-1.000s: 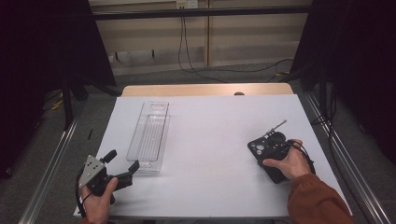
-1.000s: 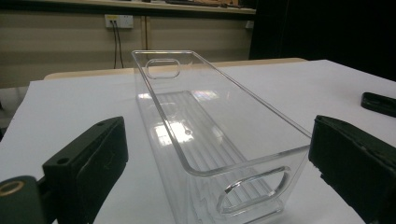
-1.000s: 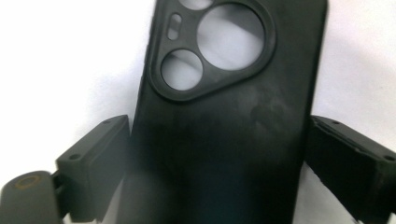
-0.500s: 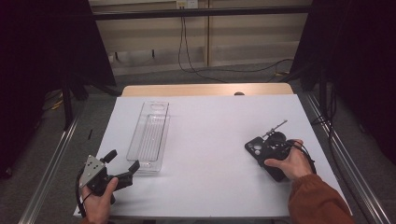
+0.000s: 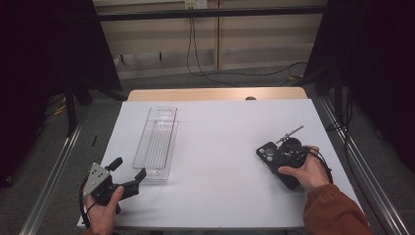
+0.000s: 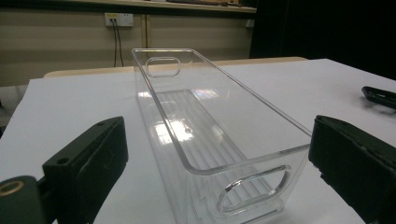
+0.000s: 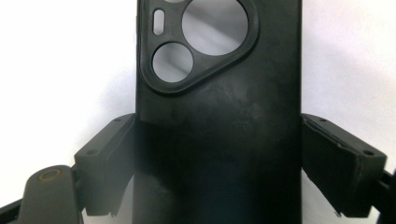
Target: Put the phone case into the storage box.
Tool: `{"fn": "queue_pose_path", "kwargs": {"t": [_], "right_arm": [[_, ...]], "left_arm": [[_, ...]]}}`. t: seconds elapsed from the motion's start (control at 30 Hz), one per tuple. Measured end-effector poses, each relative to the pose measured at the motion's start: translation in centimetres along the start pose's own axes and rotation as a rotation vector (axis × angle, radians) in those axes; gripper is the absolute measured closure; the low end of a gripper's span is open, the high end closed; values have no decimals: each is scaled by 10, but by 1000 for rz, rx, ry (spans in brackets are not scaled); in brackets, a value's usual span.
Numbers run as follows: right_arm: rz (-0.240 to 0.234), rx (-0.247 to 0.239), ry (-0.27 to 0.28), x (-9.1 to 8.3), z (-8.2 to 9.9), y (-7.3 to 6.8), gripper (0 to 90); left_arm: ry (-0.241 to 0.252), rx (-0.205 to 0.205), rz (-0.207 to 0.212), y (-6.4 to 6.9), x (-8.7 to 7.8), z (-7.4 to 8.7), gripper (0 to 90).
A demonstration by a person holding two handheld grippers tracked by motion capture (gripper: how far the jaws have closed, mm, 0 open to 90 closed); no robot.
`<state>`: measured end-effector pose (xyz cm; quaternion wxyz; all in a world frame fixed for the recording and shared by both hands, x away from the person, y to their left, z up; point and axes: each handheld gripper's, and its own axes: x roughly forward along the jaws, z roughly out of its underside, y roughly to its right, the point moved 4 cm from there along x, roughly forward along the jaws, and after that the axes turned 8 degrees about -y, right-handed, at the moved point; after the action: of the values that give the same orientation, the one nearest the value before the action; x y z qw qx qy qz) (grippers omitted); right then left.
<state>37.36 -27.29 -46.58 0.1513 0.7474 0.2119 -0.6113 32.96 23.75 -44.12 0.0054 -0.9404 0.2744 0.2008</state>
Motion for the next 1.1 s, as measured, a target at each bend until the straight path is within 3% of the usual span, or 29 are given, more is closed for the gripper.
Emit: {"fn": "queue_pose_path", "kwargs": {"t": [0.23, 0.77, 1.1], "right_arm": [[-9, 5, 52, -10, 0, -1, 152], [-9, -43, 271, -29, -1, -13, 151], [-31, -69, 353, -23, 4, -21, 150]], "left_arm": [[-5, 2, -2, 0, 0, 1, 47], [-3, 2, 0, 0, 0, 0, 47], [-3, 2, 0, 0, 0, 0, 47]]}}
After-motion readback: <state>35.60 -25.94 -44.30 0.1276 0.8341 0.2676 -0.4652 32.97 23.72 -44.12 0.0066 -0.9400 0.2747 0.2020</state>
